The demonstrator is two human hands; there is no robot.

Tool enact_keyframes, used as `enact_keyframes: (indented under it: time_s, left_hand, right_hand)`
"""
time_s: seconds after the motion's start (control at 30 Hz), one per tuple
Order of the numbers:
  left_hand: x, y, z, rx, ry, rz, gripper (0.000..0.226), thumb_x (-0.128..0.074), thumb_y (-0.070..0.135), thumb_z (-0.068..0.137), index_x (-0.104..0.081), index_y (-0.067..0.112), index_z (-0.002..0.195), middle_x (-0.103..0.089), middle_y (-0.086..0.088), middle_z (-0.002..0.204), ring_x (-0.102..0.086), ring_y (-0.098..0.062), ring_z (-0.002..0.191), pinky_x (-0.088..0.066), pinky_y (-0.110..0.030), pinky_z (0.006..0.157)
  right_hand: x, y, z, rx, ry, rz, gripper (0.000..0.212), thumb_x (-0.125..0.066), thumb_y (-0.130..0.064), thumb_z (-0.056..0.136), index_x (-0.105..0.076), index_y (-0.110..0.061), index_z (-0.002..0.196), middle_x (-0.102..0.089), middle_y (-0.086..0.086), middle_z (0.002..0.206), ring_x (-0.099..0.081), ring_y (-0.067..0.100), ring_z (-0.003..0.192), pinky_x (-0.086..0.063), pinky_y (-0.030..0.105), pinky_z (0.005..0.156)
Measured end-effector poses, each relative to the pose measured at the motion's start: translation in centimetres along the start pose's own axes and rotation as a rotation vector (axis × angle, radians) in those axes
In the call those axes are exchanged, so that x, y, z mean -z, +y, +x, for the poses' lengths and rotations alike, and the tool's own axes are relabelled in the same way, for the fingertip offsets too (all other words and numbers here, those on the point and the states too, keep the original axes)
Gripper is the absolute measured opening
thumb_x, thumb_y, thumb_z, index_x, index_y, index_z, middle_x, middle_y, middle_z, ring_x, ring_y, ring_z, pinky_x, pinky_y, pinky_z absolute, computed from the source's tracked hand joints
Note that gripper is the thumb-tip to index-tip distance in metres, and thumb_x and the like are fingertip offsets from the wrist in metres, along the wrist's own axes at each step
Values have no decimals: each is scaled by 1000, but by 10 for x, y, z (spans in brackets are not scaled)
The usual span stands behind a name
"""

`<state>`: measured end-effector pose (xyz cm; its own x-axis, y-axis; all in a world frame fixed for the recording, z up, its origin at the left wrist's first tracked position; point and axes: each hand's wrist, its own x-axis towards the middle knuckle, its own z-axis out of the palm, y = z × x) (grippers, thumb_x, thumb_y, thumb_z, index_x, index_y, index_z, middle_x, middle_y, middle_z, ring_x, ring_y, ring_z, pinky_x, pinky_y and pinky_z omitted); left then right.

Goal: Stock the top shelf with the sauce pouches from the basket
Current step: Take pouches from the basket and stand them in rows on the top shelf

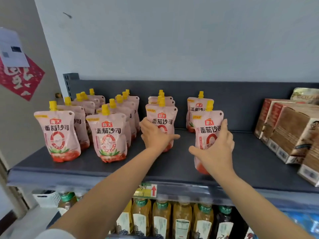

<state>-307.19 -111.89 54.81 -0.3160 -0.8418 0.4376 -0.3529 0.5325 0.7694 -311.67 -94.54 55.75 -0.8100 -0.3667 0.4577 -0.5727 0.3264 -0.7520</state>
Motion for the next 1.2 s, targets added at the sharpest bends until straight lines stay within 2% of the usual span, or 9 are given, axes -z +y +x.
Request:
enact_keyframes:
  time_s: [0.23,0.47,0.53,0.67,0.73,0.83,0.93,1.07,1.2]
  left_hand:
    - [9,-8,-4,-25,-53,117,126,-88,61,40,-18,11,132,-31,-8,131,-38,-28,125,-43,-43,100]
    - [38,-23,-1,-118,-230,59,118,-83,33,66,-3,10,148,-17,-13,149,-18,-30,140,-24,-46,115]
    - [49,-30,-5,-162,-196,-13,105,-81,27,69,-12,10,146,-24,-11,145,-24,-27,137,-27,-44,113]
    - [67,-43,-16,-232,-353,-137,75,-76,11,70,-33,12,131,-47,-2,123,-48,-16,115,-48,-25,91]
    - [72,-48,-20,-247,-502,-157,74,-80,10,68,-37,13,129,-51,1,120,-53,-10,108,-45,-10,78]
    - [78,-53,-22,-268,-553,-192,91,-87,12,63,-29,12,135,-49,7,124,-50,-6,112,-42,-8,81]
    - [82,-56,-20,-272,-504,-218,102,-88,13,63,-22,13,141,-52,3,132,-53,-10,116,-47,-23,94]
    - [84,-57,-19,-278,-457,-179,104,-90,20,62,-22,15,140,-54,-4,130,-56,-19,117,-52,-34,93]
    - [82,-46,-38,-450,-131,-8,110,-88,36,60,-23,9,145,-38,-10,143,-35,-24,134,-27,-29,111]
  right_hand:
    - [-41,-10,-7,-11,51,-95,129,-84,-37,60,4,-16,151,-21,12,145,-23,29,132,-29,48,106]
    - [-66,-25,-11,-71,87,51,138,-85,-54,52,0,-8,150,-22,13,141,-22,29,131,-25,44,110]
    - [-72,-31,-11,-61,85,80,134,-86,-55,49,-9,-9,149,-26,12,136,-24,28,128,-29,44,109]
    - [-91,-47,-14,-44,113,127,110,-89,-48,49,-30,-5,132,-34,10,128,-30,25,122,-31,40,104]
    - [-104,-55,-17,-69,140,177,104,-89,-45,50,-34,-4,127,-37,11,126,-33,24,119,-30,35,101]
    - [-119,-63,-18,-66,164,221,99,-90,-41,49,-37,-2,123,-40,11,124,-34,23,117,-30,30,96]
    - [-124,-67,-16,-75,120,260,97,-90,-41,49,-36,-4,120,-38,6,119,-35,22,117,-36,35,99]
    - [-112,-60,-15,-116,-37,341,82,-82,-45,64,-33,-11,120,-32,-1,115,-35,21,123,-38,42,105]
    - [-74,-42,-26,-92,-22,262,92,-75,-42,74,-21,-13,143,-27,7,143,-26,22,136,-27,40,113]
